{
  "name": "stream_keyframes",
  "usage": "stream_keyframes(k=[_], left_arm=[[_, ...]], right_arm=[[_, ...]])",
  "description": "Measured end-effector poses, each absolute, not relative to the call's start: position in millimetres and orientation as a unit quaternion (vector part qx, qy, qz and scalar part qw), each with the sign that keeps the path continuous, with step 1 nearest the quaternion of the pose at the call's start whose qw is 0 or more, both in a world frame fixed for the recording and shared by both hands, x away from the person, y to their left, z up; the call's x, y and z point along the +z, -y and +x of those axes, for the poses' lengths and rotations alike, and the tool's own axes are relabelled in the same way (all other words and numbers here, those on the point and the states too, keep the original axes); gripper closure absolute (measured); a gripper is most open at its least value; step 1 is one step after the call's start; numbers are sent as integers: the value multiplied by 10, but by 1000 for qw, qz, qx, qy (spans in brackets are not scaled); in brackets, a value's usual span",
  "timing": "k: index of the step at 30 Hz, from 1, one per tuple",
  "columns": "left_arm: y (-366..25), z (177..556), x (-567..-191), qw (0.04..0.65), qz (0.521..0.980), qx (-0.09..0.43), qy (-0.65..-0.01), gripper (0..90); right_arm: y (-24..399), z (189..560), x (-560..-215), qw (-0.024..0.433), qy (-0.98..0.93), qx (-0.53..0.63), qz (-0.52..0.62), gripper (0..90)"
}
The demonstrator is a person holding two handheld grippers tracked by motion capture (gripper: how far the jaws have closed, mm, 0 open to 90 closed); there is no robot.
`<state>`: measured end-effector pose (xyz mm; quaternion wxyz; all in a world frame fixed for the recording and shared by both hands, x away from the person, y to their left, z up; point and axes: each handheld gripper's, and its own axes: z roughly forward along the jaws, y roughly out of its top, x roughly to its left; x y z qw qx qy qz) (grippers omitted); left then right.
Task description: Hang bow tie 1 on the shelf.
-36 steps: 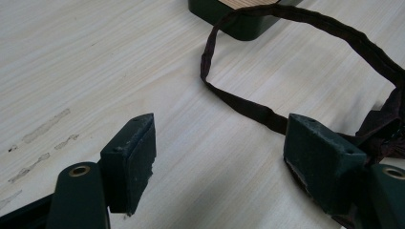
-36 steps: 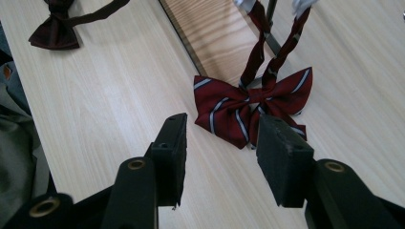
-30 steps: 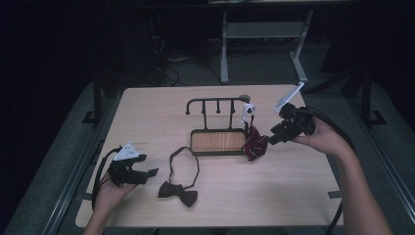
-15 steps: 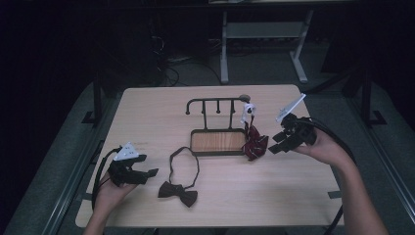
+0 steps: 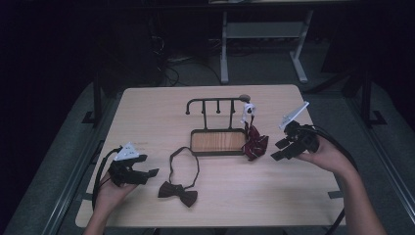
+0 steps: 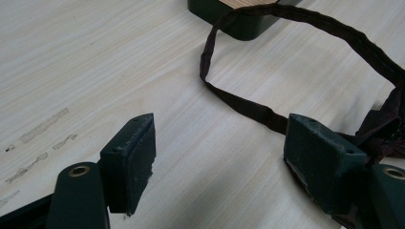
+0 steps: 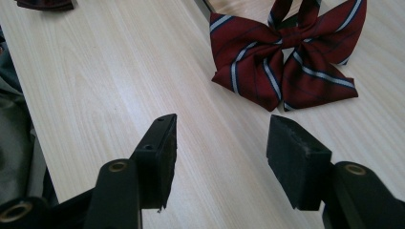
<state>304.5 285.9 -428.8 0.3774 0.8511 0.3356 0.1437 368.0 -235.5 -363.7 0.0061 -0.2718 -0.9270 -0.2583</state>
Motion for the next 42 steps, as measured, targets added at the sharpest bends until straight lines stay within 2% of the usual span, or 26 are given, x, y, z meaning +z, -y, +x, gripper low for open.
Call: stream_keyframes(k=[42], left_arm=[[-2722, 3076, -4284, 366, 862, 135, -323, 271]], right_arm=[[2525, 3109, -4275, 8, 916, -281, -285, 390]])
